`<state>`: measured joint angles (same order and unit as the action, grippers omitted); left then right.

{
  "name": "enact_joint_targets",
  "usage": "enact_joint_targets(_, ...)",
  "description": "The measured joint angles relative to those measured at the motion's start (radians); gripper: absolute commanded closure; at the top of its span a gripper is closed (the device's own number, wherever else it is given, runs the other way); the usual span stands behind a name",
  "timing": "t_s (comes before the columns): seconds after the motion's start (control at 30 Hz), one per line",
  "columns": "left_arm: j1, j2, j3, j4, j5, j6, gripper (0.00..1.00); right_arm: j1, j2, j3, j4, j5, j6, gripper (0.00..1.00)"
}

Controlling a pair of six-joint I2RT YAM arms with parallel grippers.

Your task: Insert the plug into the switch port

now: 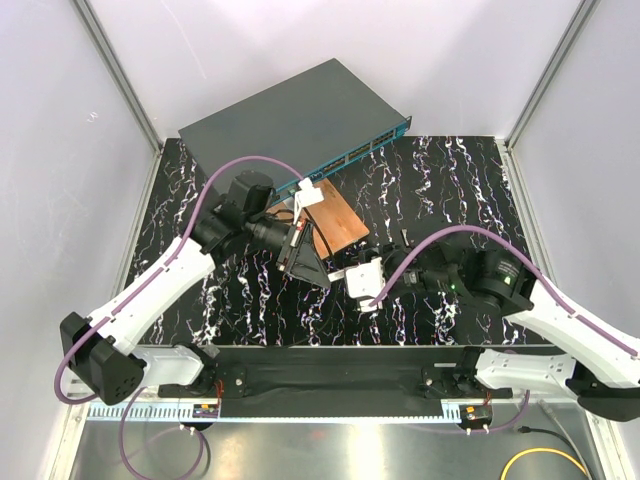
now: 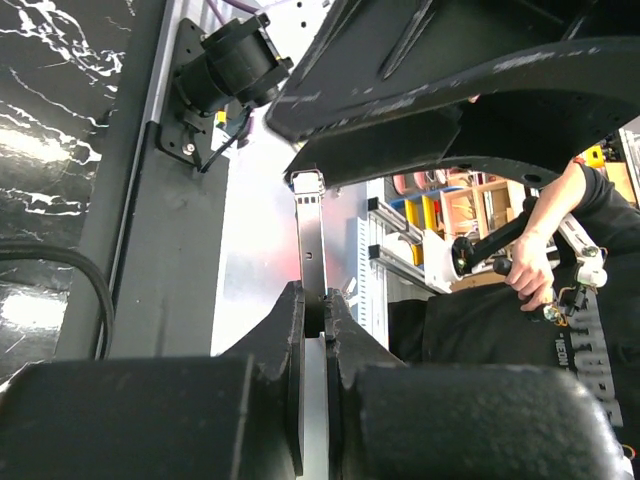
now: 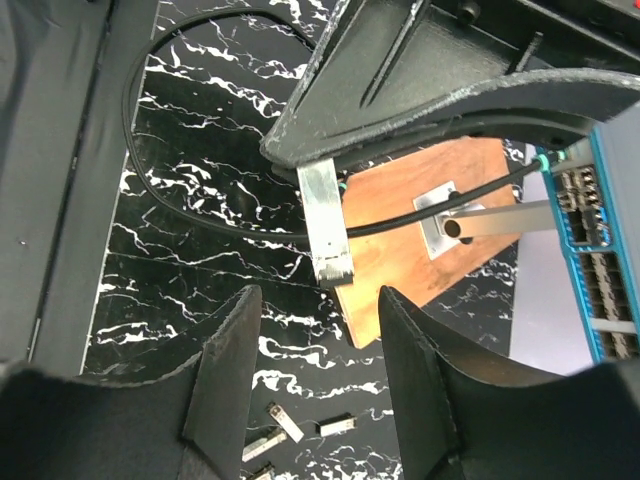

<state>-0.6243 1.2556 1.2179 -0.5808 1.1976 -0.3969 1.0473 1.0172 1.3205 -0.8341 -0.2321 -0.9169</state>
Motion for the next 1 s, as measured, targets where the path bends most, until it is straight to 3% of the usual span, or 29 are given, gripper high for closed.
enact_joint_targets(0.23,-0.014,0.000,-0.001,0.029,0.012,-0.026,1.00,0.000,0.035,0.000,0.021,-0.025,0.007,0.45)
enact_joint_targets(0.47,-0.014,0.000,-0.001,0.063,0.019,-0.058,1.00,0.000,0.048,-0.001,0.053,-0.041,0.005,0.59)
enact_joint_targets(0.6,-0.014,0.002,-0.001,0.076,0.022,-0.077,1.00,0.000,0.048,-0.003,0.057,-0.043,-0.003,0.70)
enact_joint_targets(0.73,-0.016,0.003,-0.007,0.080,0.027,-0.091,1.00,0.000,0.046,-0.010,0.061,-0.042,-0.027,0.97)
enact_joint_targets(0.8,-0.015,0.003,-0.011,0.082,0.026,-0.094,0.86,0.000,0.045,-0.016,0.063,-0.042,-0.030,1.00)
enact_joint_targets(0.83,-0.016,0.003,-0.013,0.082,0.025,-0.094,0.70,0.000,0.044,-0.020,0.065,-0.042,-0.029,1.00)
enact_joint_targets(0.9,-0.013,0.003,-0.013,0.084,0.024,-0.085,0.49,0.000,0.043,-0.025,0.068,-0.037,-0.020,1.00)
enact_joint_targets(1.0,0.007,0.002,-0.004,0.073,0.018,-0.064,0.25,0.000,0.042,-0.035,0.079,-0.002,0.023,1.00)
